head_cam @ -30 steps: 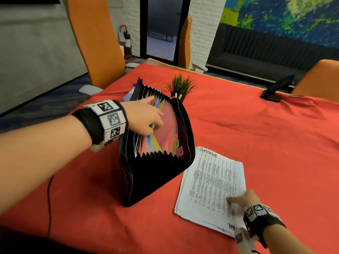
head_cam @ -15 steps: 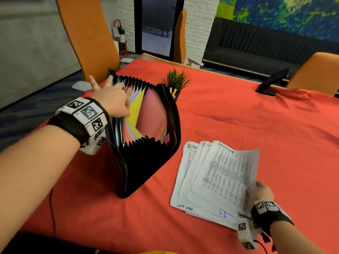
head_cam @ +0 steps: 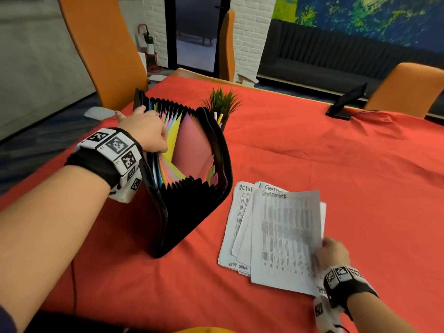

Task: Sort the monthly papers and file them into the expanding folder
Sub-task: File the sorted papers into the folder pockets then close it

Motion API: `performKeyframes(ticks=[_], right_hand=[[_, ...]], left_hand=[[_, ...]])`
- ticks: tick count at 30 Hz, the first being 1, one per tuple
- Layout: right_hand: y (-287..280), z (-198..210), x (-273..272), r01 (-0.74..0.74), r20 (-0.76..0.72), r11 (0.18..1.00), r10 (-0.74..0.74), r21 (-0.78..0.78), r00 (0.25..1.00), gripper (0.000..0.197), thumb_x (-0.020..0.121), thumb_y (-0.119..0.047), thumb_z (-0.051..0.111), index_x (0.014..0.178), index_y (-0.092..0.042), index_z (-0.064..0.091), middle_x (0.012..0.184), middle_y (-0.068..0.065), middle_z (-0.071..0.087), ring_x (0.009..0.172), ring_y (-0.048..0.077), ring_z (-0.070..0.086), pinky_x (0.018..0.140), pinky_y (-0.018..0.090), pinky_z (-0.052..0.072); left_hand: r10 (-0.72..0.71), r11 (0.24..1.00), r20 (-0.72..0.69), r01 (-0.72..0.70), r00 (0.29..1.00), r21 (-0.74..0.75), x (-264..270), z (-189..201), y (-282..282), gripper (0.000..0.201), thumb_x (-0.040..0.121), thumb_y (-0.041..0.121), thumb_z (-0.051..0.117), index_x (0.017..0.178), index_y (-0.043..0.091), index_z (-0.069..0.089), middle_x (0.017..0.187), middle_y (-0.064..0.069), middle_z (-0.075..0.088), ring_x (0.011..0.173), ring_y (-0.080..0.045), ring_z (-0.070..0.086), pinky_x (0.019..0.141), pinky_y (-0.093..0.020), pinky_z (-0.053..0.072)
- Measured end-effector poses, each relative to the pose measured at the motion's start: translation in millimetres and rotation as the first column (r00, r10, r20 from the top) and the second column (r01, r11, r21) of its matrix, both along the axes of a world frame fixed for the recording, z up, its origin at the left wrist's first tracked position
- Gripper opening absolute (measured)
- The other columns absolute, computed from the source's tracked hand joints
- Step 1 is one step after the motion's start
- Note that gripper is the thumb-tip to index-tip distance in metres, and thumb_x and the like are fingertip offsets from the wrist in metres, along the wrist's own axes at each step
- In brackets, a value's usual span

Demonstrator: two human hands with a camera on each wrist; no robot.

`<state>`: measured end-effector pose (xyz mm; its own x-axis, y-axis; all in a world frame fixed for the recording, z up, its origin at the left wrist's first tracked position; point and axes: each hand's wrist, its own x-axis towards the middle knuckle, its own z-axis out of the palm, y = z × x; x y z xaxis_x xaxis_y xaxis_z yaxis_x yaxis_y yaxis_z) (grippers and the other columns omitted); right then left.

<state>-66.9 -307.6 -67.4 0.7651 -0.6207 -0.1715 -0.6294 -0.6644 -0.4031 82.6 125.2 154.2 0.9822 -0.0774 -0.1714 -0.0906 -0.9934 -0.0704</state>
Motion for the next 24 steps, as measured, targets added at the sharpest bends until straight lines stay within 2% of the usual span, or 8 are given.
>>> performKeyframes(ticks=[3,7,10,12,15,19,24], right_hand=[[9,-2,3,-0.06,-0.06,0.998,0.061,0.009,0.996,0.007,0.077,-0.002,0.05,0.078,-0.002,0.057,0.075,0.011,0.062,0.07,0.026,0.058,0.063,0.031,0.049],[17,-2,6,-0.08,-0.137,0.997,0.077,-0.018,0.988,0.004,0.085,-0.006,0.047,0.089,-0.007,0.045,0.086,0.011,0.056,0.077,0.026,0.054,0.073,0.033,0.05],[21,-3,11,-0.055,-0.25,0.996,0.035,-0.074,0.968,0.033,0.075,-0.031,0.063,0.098,-0.009,0.052,0.097,0.011,0.054,0.087,0.028,0.055,0.077,0.034,0.051],[25,-4,15,-0.04,-0.322,0.992,0.001,-0.116,0.947,0.044,0.071,-0.044,0.065,0.1,-0.013,0.056,0.102,0.009,0.052,0.094,0.026,0.053,0.081,0.032,0.049],[29,-5,22,0.001,-0.35,0.993,-0.041,-0.114,0.936,0.044,0.071,-0.043,0.066,0.101,-0.012,0.059,0.104,0.008,0.053,0.096,0.026,0.052,0.086,0.034,0.048],[30,-3,28,0.014,-0.362,0.997,-0.039,-0.073,0.931,0.047,0.067,-0.039,0.071,0.102,-0.009,0.06,0.103,0.01,0.051,0.095,0.026,0.053,0.085,0.038,0.051],[35,8,20,0.011,-0.336,0.993,-0.05,-0.115,0.941,0.036,0.075,-0.033,0.068,0.103,-0.013,0.058,0.111,0.011,0.041,0.105,0.029,0.043,0.086,0.034,0.043]], left_hand=[[-0.009,1.0,0.007,0.009,1.0,-0.004,1,-1,-5,0.008,0.077,0.024,0.063,0.074,0.032,0.063,0.138,-0.001,0.04,0.142,-0.028,0.012,0.103,-0.071,0.014],[-0.017,1.0,0.009,0.016,1.0,0.006,2,-1,-8,0.008,0.077,0.024,0.062,0.075,0.032,0.062,0.135,0.0,0.042,0.141,-0.028,0.014,0.104,-0.07,0.016],[-0.015,1.0,0.013,0.015,1.0,0.011,2,-1,-6,0.008,0.077,0.026,0.062,0.075,0.033,0.061,0.138,0.0,0.041,0.141,-0.027,0.014,0.104,-0.069,0.016],[-0.013,1.0,0.012,0.013,1.0,0.016,2,-1,-5,0.007,0.077,0.027,0.062,0.076,0.034,0.061,0.138,0.0,0.04,0.141,-0.027,0.014,0.104,-0.068,0.018],[-0.012,1.0,0.008,0.012,1.0,0.027,2,-1,-3,0.007,0.078,0.029,0.062,0.073,0.033,0.06,0.138,0.0,0.041,0.141,-0.027,0.014,0.104,-0.067,0.018],[-0.009,0.999,0.009,0.008,1.0,0.031,2,-2,-3,0.006,0.078,0.03,0.062,0.075,0.034,0.06,0.14,0.0,0.039,0.142,-0.027,0.012,0.105,-0.069,0.014],[-0.009,1.0,0.034,0.008,0.999,0.016,1,-4,-1,0.012,0.077,0.03,0.062,0.066,0.032,0.058,0.123,0.001,0.048,0.136,-0.027,0.022,0.103,-0.069,0.018]])
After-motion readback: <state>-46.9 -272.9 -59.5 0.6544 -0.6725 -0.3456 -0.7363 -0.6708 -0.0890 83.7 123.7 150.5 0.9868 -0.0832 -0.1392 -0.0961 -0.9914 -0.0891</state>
